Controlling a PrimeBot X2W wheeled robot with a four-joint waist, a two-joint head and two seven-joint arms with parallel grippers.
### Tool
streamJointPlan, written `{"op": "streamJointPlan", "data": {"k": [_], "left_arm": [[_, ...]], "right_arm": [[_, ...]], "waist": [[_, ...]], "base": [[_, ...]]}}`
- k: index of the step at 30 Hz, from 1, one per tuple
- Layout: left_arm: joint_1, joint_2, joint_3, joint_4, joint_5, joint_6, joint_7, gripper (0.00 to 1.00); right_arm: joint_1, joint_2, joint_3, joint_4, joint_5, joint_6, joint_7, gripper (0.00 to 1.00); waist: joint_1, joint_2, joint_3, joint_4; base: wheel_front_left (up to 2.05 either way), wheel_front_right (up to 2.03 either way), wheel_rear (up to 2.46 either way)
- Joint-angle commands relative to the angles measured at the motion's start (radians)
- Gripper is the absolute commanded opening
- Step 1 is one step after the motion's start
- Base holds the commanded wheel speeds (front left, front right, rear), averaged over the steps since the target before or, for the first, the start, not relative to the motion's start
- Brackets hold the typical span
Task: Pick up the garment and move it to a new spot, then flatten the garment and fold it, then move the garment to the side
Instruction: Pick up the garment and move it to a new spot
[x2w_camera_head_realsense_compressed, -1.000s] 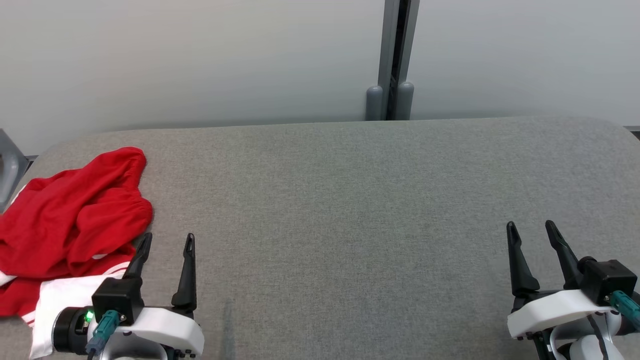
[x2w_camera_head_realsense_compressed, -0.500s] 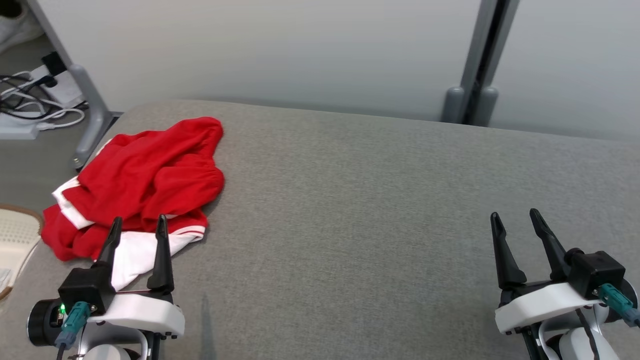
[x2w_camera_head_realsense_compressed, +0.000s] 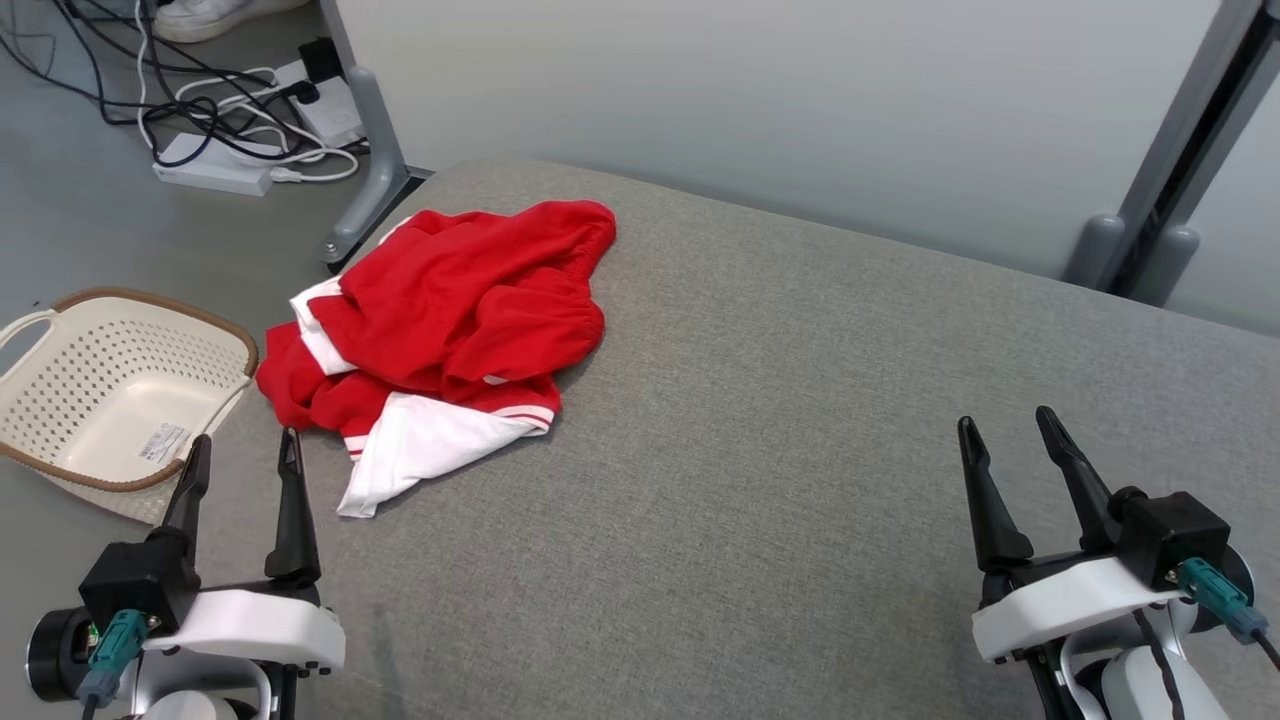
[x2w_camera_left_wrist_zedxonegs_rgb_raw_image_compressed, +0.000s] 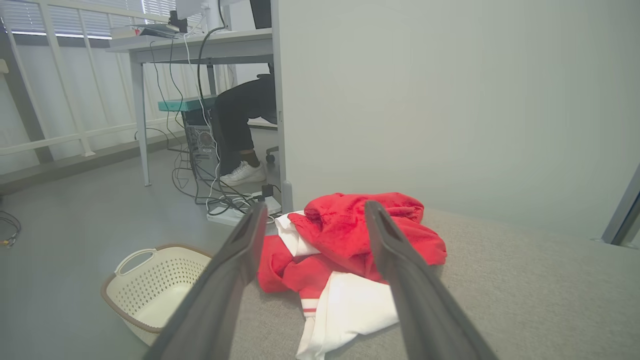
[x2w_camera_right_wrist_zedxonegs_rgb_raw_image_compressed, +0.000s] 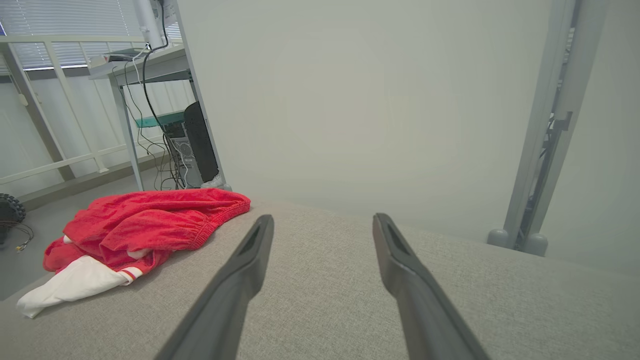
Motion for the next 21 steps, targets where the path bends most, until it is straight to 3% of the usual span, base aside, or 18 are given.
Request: {"op": "streamJointPlan", "data": {"k": [1,13,21], "left_arm": [[0.001,0.007,0.005,0.002,-0.006,0.001,-0.006,1.00],[-0.023,0.003,-0.007,0.008,-0.015,0.007,-0.005,1.00],[-0.111,0.001,-0.023,0.044,-0.030,-0.013,0.022,1.00]], "right_arm": [[-0.004,-0.002,-0.001,0.003,0.004,0.002,0.001,1.00],[-0.013,-0.005,0.001,0.003,0.003,0.002,0.003,1.00],[-0.031,-0.013,0.005,-0.014,-0.005,0.002,0.020,1.00]], "waist": [[-0.0001,0.0000,0.001,0.015],[-0.0001,0.0000,0.016,0.023],[-0.0001,0.0000,0.063,-0.006]], "base": [[0.00,0.00,0.00],[0.00,0.00,0.00],[0.00,0.00,0.00]]}}
